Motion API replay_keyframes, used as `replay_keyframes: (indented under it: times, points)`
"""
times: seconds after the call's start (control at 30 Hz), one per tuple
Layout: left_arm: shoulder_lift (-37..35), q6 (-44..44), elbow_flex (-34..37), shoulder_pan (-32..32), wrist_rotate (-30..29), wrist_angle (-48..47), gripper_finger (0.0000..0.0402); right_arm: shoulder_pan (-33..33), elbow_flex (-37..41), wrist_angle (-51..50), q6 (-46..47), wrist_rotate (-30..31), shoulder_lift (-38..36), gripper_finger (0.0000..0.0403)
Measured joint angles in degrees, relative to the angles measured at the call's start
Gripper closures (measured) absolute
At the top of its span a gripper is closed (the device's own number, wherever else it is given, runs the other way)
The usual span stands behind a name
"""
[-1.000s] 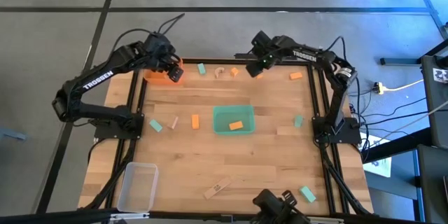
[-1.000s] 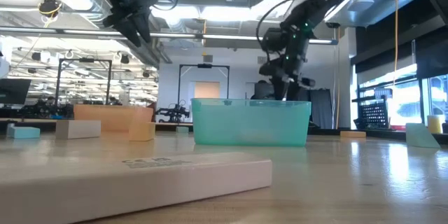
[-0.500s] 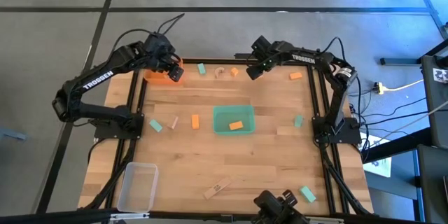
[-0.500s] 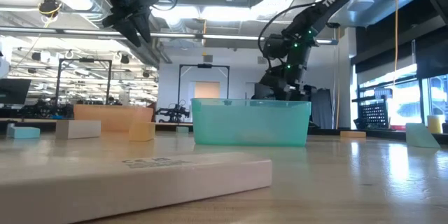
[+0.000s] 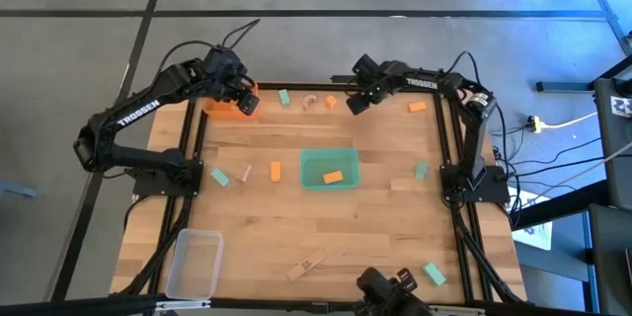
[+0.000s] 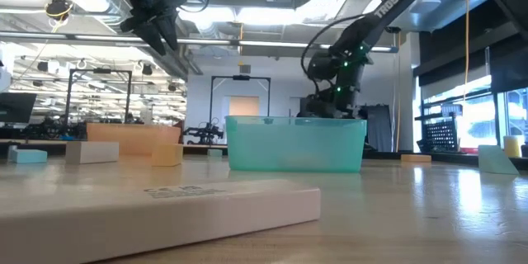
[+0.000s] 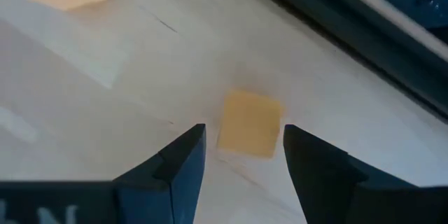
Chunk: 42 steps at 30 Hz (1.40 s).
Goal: Sort & place blocks by color
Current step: Put the orange block into the light blue bin
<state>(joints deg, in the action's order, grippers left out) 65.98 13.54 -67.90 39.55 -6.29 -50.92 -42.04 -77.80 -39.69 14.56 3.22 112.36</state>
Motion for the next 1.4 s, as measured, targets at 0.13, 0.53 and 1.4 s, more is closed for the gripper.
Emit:
replay_keyframes:
  times: [0.13,0.53,1.4]
  points:
    - [0.0,0.0,0.0,0.0,0.0,0.0,0.0191,0.0,0.0,2.1,-0.1,0.2,1.7,0.0211]
    - [0.0,-0.1,0.0,0.0,0.0,0.0,0.0191,-0.1,-0.2,3.0,-3.0,-0.1,5.0,0.0274]
    - [0.0,-10.7,0.0,0.0,0.0,0.0,0.0192,15.3,-31.4,-42.1,-22.5,-15.9,5.1,0.0274]
